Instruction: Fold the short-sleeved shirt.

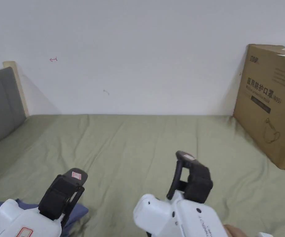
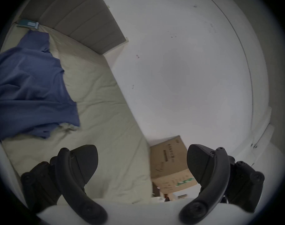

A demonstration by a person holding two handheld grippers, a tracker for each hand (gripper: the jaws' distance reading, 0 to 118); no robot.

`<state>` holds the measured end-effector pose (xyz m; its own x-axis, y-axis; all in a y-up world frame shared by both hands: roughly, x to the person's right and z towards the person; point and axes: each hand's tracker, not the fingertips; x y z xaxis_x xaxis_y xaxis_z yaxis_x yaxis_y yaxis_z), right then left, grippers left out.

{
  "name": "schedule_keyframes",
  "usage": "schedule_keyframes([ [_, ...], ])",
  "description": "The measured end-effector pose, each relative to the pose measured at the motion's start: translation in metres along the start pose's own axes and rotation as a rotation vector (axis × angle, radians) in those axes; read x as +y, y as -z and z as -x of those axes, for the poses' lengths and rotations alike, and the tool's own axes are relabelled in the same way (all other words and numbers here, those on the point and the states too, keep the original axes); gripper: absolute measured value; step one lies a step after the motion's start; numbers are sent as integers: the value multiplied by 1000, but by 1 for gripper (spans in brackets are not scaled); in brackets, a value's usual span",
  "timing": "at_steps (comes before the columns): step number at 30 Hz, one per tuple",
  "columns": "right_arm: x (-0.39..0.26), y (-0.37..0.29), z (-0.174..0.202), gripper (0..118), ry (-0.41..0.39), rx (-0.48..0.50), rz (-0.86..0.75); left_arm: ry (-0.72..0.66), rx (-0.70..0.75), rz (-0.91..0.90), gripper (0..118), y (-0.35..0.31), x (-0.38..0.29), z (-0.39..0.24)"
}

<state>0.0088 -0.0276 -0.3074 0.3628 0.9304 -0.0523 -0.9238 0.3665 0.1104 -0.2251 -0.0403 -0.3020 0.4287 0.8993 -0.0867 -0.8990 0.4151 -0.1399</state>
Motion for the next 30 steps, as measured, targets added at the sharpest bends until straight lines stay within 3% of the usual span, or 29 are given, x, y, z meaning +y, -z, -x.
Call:
schedule_keyframes([
  [2,2,1,-3,118,126,79,15,152,67,-19,112,-2,1,-6],
  [5,-3,4,-27,118,319,66,4,381,89,-53,112,-2,5,-35],
  [8,-17,7,-65,118,791,51,38,713,91,-152,112,-7,-1,-76],
  [10,-44,7,-86,118,1155,35,71,971,76,-201,113,-10,-17,-96],
  [12,-71,4,-90,118,1373,13,98,1175,75,-220,114,-11,-35,-102],
  [13,-84,0,-85,118,1424,2,85,1247,87,-224,114,-11,-45,-103],
  [14,-93,-2,-81,118,1423,-8,90,1295,99,-223,114,-10,-54,-103],
  [15,-99,-3,-75,118,1364,-9,112,1304,94,-214,114,-10,-58,-100],
  [18,-102,-6,-68,118,1228,-8,165,1213,41,-164,114,-9,-62,-95],
  [23,-87,-13,-79,118,1194,-73,130,1109,44,-171,111,-11,-44,-94],
  [25,-81,-14,-80,116,1179,-93,132,1113,50,-187,96,-15,-40,-95],
  [26,-79,-14,-80,107,1175,-87,127,1113,57,-198,65,-16,-39,-94],
  [27,-78,-16,-79,89,1176,-89,114,1114,63,-207,32,-16,-40,-95],
  [28,-75,-17,-76,53,1177,-101,112,1116,66,-206,4,-15,-39,-95],
  [29,-73,-14,-76,13,1170,-140,128,1117,83,-204,3,-14,-39,-95],
  [30,-75,-13,-76,13,1172,-123,126,1110,88,-195,2,-14,-37,-94],
])
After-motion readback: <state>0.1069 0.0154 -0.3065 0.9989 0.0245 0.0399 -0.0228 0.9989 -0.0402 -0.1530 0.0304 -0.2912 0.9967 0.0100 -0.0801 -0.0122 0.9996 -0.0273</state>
